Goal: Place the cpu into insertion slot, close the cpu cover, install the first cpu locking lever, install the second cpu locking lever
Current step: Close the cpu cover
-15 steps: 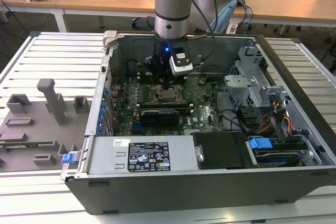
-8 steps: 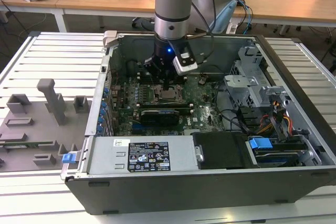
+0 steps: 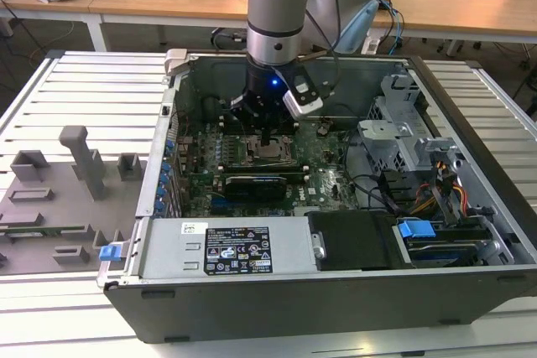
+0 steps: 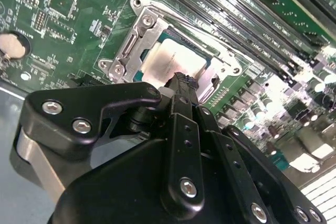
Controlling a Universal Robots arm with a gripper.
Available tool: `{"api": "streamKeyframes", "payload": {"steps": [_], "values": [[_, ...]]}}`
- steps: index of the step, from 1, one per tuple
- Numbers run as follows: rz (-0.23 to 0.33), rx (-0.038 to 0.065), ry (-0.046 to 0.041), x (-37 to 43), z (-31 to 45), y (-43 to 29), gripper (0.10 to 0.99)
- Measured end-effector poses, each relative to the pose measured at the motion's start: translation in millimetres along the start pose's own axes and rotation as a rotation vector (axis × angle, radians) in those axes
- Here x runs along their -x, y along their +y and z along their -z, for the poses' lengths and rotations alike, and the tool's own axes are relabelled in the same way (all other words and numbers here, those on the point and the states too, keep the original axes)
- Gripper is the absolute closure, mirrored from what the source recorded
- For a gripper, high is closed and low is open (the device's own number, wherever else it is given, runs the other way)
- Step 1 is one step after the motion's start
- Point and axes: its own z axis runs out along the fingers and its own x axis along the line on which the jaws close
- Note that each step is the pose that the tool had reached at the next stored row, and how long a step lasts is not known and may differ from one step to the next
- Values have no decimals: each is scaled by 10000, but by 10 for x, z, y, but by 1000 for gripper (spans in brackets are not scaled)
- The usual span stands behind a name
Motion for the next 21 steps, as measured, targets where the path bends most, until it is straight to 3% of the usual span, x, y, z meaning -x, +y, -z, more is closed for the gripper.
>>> {"api": "streamKeyframes", "payload": {"steps": [11, 21], "values": [[577, 0, 14, -75, -17, -82, 980], [632, 0, 15, -175, -86, -81, 980]]}}
